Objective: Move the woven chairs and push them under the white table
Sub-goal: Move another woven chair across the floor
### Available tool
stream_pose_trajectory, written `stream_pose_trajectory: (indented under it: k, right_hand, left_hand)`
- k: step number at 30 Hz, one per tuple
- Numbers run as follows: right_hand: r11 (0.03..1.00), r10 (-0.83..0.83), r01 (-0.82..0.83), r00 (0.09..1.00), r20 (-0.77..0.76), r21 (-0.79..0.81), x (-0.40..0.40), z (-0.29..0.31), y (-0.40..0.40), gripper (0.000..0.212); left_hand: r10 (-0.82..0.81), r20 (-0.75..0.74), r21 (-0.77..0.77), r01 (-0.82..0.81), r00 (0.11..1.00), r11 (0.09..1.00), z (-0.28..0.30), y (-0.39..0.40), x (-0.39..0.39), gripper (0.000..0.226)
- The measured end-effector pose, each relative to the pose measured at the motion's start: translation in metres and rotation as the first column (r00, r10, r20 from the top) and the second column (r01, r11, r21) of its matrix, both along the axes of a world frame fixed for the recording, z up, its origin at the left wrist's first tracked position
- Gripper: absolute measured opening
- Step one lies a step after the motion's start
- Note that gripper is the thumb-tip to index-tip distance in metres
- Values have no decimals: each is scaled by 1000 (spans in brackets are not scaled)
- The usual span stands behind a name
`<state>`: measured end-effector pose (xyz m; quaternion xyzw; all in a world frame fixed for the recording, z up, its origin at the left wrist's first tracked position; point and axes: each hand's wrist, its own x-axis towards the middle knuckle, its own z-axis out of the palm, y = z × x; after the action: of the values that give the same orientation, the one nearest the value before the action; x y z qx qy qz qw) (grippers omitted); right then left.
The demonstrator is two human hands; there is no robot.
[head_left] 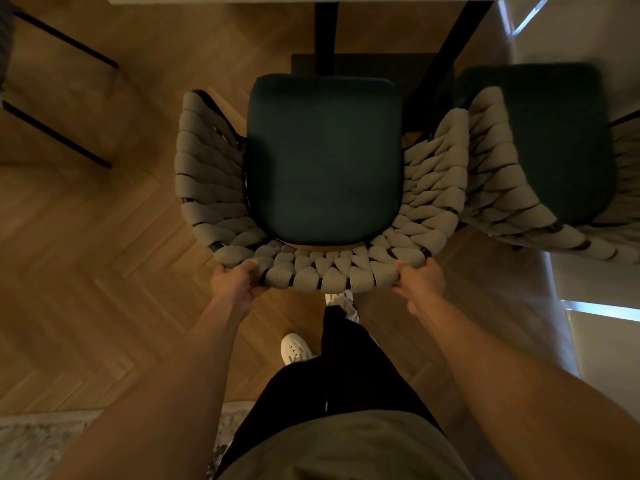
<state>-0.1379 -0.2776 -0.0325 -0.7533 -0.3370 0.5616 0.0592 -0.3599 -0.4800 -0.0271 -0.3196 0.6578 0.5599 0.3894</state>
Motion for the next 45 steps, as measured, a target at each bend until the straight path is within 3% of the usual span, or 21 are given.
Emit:
stream_pose_trajectory:
  k: [22, 27, 30, 32, 34, 36, 38, 41, 45]
  right_hand:
    - [998, 60, -60, 998, -6, -27, -28, -9, 42, 85]
    - [983, 184, -184, 982, 44, -6, -22, -2, 42, 85]
    - [857, 508, -514, 841, 188, -16, -7, 1, 48, 97]
    - [739, 651, -673, 713, 258, -5, -3, 18, 54, 68]
    - [652, 723, -758, 626, 292, 11, 0, 29, 60, 46]
    - [547, 809, -837, 520, 272, -26, 1, 38, 61, 49]
    - [424, 884, -904, 400, 242, -55, -3, 42, 55, 44]
    - [229, 957, -971, 213, 197, -61, -20, 47, 40, 30]
    - [24, 990, -999, 17, 138, -45, -53, 45, 14, 28]
  left_hand:
    - [-21, -6, -6, 21, 1000, 1000, -2, 33, -33, 46]
    - [-96, -16, 0, 96, 995, 995, 1, 32, -32, 41]
    - [-143, -17, -53, 142, 990, 988, 2, 28, -29, 40]
    - [-145, -8, -93, 143, 989, 985, 3, 25, -26, 40]
    - [-125, -5, -144, 123, 992, 982, 5, 21, -23, 42]
    - [-142, -19, -204, 135, 990, 970, 8, 15, -20, 27]
    - [-260, -62, -277, 234, 964, 932, 12, 8, -16, 15]
    - [-526, -118, -377, 452, 842, 809, 18, -2, -7, 6]
    - [-650, -98, -436, 554, 754, 709, 27, -18, -4, 7]
